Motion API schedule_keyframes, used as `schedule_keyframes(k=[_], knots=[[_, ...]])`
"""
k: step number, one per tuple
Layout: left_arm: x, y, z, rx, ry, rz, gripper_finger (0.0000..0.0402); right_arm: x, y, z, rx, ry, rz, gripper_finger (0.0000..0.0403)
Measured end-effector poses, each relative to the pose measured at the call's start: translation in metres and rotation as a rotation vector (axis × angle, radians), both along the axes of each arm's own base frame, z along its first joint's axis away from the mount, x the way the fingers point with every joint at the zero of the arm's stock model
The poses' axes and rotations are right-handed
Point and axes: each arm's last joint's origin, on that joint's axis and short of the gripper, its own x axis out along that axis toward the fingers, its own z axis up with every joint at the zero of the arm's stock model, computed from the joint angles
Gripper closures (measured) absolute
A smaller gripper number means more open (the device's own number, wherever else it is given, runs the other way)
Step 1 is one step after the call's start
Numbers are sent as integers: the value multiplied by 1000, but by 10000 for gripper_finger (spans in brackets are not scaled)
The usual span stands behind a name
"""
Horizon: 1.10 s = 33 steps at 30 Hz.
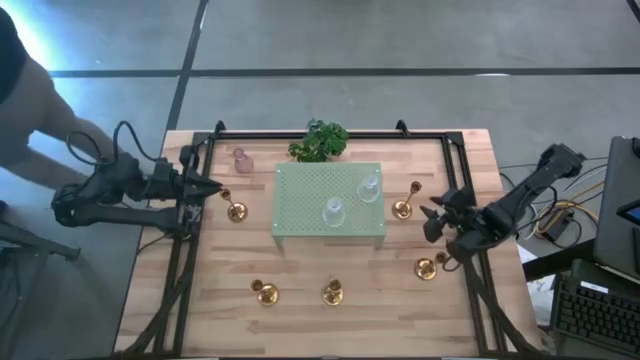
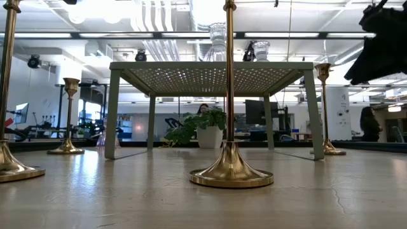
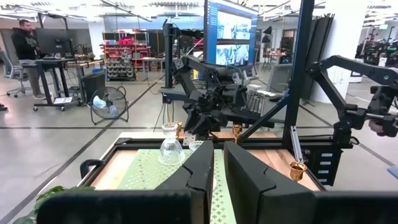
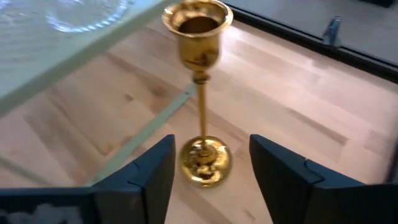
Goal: Pick & Place candle stick holders
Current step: Put the gold candle holder on the shelf
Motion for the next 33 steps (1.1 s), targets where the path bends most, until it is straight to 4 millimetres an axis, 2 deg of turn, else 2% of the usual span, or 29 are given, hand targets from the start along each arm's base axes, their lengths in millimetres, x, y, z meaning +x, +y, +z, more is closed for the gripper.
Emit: schedule_keyframes(k=[8, 25, 33], knots=[[0, 0, 0, 0, 0, 0, 356, 0, -5, -13, -14, 18, -40, 181], [0, 0, 0, 0, 0, 0, 356, 9, -13, -4, 0, -35, -22, 189], [0, 0, 0, 0, 0, 0, 356, 21, -17, -8, 33, -23, 10, 200]])
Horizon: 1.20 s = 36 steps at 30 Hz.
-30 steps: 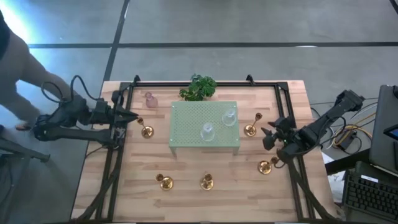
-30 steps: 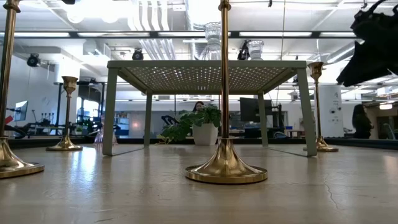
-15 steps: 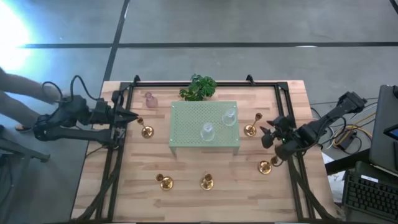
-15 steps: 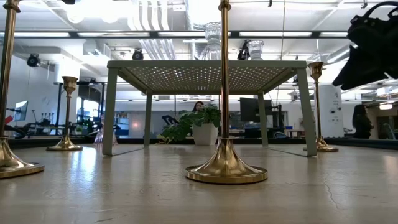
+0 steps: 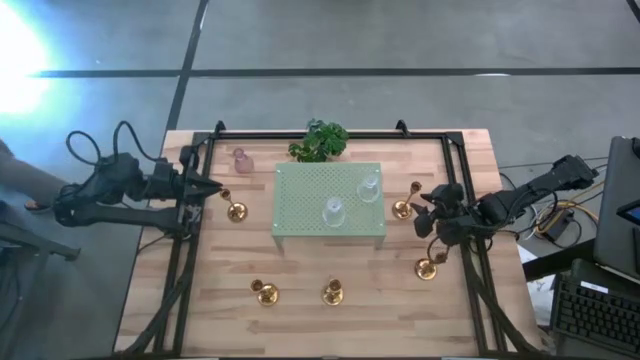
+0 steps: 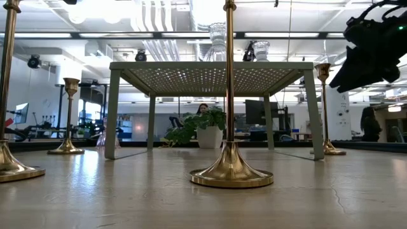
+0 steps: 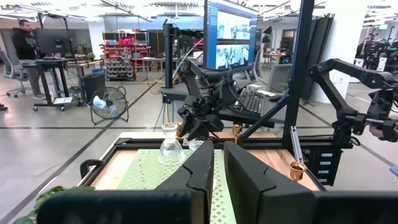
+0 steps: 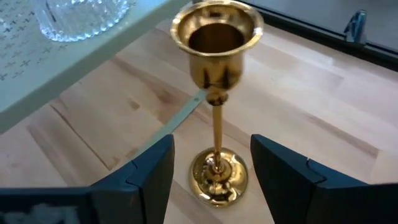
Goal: Pick & Place candle stick holders
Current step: Put the gold candle holder on the shelf
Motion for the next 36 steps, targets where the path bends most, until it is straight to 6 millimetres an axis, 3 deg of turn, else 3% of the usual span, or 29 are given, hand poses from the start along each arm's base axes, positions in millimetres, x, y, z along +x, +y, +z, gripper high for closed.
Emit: schedule_keyframes(k=[13, 22, 27, 34, 36], knots=[[0, 0, 0, 0, 1, 0, 356, 12, -16, -2, 27, 28, -9, 203], [0, 0, 0, 0, 0, 0, 356, 21, -25, -7, 19, 59, -35, 229], [0, 0, 0, 0, 1, 0, 356, 24, -28, -11, 16, 93, -55, 268], [0, 0, 0, 0, 0, 0, 356, 27, -29, -15, 2, 122, -71, 375], [0, 0, 0, 0, 1, 0, 356, 27, -29, -15, -13, 125, -79, 385]])
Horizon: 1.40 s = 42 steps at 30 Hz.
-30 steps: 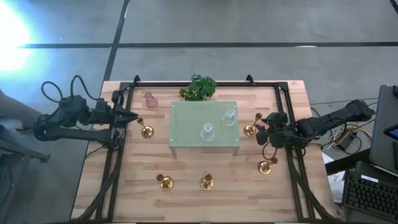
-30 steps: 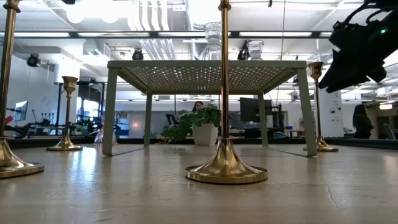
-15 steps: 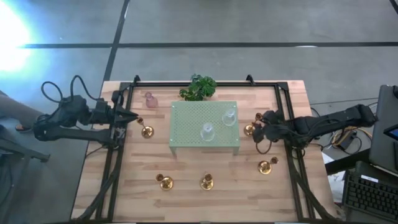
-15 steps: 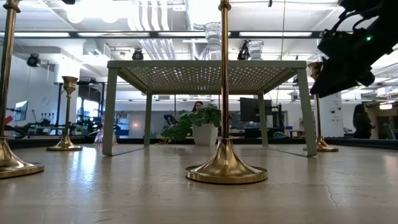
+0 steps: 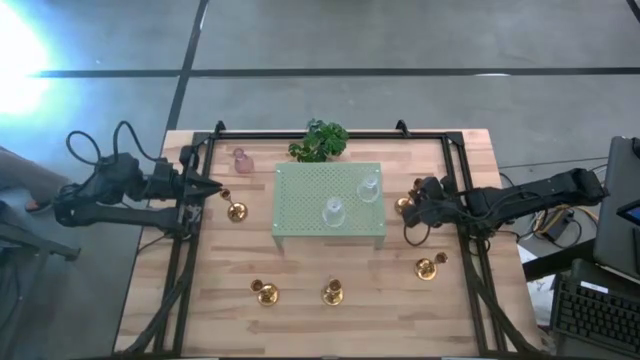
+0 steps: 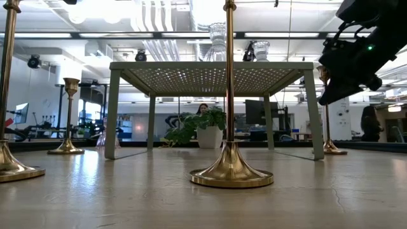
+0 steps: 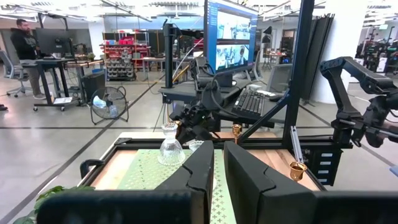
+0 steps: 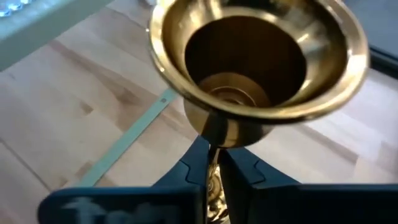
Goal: Pick & Place candle stick holders
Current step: Put the gold candle holder on the shelf
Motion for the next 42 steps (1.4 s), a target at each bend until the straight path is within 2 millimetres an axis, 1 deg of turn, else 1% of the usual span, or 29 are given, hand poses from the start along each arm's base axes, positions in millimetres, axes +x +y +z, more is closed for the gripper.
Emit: schedule_keyframes(k=[7, 11, 13, 17, 24, 30, 33, 35, 42], knots=[[0, 0, 0, 0, 0, 0, 356, -2, -1, 3, -54, -1, -19, 390], [0, 0, 0, 0, 0, 0, 356, -4, -2, 15, -70, -27, -2, 392], [0, 0, 0, 0, 0, 0, 356, -6, -4, 27, -83, -35, 4, 392], [0, 0, 0, 0, 0, 0, 356, -11, -12, 56, -119, -31, -1, 392], [0, 0, 0, 0, -1, 0, 356, -18, -32, 121, -198, -18, 13, 393], [0, 0, 0, 0, 0, 0, 356, -22, -50, 171, -202, -61, 87, 394], [0, 0, 0, 0, 0, 0, 356, -17, -61, 190, -196, -68, 137, 394], [0, 0, 0, 0, 0, 0, 356, -10, -70, 200, -192, -56, 167, 394], [0, 0, 0, 0, 0, 0, 356, 26, -97, 221, -175, -20, 283, 394]])
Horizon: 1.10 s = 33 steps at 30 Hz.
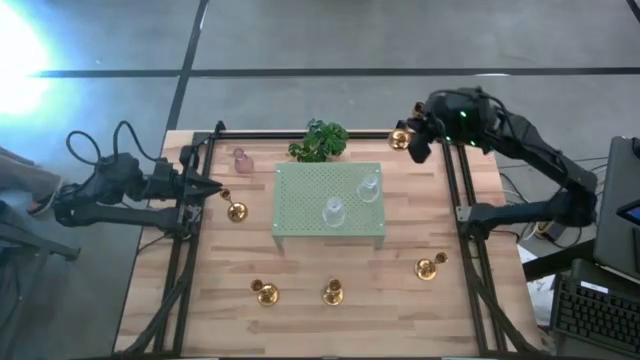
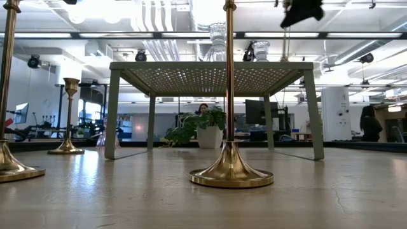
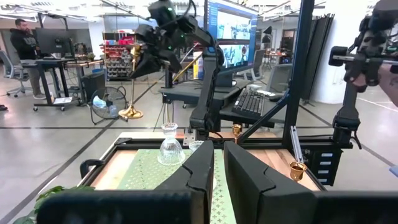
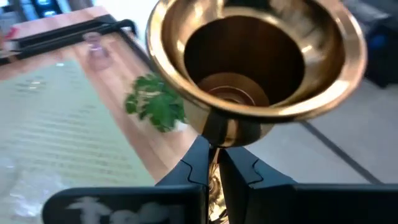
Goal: Pick & Place candle stick holders
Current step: Put the gold candle holder on the shelf
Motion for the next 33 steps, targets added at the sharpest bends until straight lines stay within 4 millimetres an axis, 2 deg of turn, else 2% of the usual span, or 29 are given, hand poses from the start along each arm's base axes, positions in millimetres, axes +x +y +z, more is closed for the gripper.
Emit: schedule_keyframes(k=[8, 16, 25, 33], knots=[[0, 0, 0, 0, 0, 0, 356, 40, -17, 3, 71, 19, 156, 393], [0, 0, 0, 0, 0, 0, 356, 70, -28, -1, 118, 36, 262, 393], [0, 0, 0, 0, 0, 0, 356, 101, -31, -7, 175, 3, 404, 392], [0, 0, 0, 0, 0, 0, 356, 122, -23, -16, 197, 39, 469, 392]])
